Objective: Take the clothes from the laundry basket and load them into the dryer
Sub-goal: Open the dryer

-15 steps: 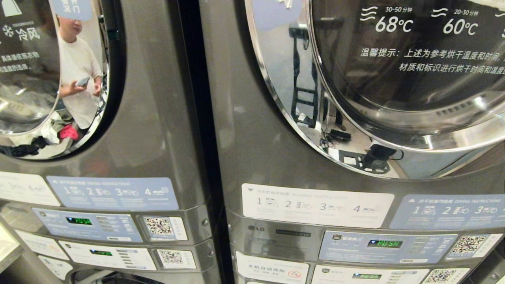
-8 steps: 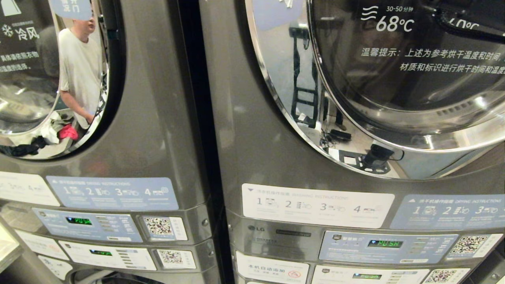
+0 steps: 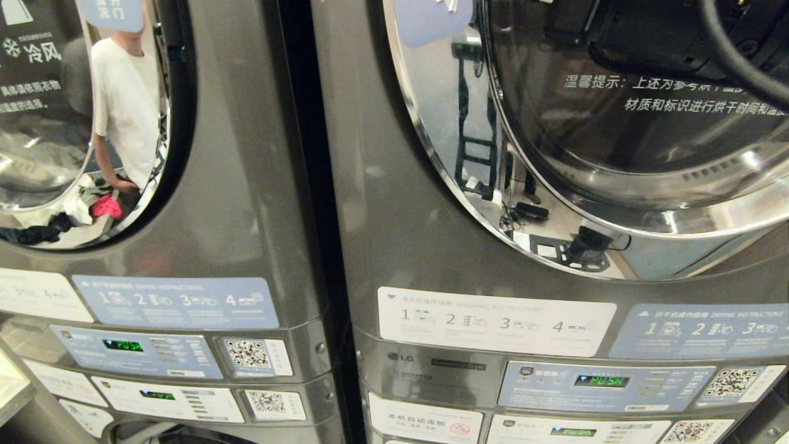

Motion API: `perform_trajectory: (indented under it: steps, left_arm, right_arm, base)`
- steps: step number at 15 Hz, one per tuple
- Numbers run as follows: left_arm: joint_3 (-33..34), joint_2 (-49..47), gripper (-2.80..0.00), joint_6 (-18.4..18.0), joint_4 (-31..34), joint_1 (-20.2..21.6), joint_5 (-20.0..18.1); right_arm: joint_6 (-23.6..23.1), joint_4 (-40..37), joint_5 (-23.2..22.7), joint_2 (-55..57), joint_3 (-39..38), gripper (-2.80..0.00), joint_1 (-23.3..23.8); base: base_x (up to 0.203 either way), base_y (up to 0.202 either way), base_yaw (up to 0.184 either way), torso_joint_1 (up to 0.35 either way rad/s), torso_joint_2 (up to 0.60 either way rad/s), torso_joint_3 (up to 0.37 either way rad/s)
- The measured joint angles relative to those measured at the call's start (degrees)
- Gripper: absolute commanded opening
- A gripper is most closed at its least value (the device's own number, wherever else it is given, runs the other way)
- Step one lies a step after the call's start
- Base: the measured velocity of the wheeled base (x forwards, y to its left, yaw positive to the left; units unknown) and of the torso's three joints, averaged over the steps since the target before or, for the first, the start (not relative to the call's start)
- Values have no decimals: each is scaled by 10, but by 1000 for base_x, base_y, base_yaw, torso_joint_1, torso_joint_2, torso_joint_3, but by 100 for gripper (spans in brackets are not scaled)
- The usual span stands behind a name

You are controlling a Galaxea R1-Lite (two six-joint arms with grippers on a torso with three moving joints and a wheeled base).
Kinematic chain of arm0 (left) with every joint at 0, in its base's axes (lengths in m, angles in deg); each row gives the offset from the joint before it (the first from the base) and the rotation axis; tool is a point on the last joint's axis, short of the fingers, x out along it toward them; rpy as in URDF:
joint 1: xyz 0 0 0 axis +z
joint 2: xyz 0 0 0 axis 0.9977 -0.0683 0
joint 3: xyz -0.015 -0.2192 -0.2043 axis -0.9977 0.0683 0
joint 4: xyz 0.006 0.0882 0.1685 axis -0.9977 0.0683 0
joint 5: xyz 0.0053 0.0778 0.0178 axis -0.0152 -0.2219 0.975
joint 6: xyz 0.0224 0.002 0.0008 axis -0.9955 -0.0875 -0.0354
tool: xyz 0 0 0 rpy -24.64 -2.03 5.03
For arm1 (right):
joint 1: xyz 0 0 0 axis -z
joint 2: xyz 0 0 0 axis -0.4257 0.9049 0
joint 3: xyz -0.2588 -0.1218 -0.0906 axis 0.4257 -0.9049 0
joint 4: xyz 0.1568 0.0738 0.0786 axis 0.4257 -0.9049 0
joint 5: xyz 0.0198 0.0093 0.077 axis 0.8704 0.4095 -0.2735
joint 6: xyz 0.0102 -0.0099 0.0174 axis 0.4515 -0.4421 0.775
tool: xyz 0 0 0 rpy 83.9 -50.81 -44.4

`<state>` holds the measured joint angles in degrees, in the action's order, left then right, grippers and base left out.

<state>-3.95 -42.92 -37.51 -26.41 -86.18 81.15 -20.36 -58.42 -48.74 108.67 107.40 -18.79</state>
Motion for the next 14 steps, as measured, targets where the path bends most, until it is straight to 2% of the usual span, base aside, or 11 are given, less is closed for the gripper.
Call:
perform_trajectory:
  steps: [5, 11, 14]
  left_arm:
    - [0, 0, -280, 0, 0, 0, 0]
    - [0, 0, -280, 0, 0, 0, 0]
    - [0, 0, -280, 0, 0, 0, 0]
  right_arm:
    - [4, -5, -8, 12, 7, 0, -3]
    - [10, -11, -76, -4, -7, 0, -15]
    - [9, -19, -86, -27, -32, 0, -30]
  base:
    - [0, 0, 0, 0, 0, 0]
    - [0, 0, 0, 0, 0, 0]
    - [0, 0, 0, 0, 0, 0]
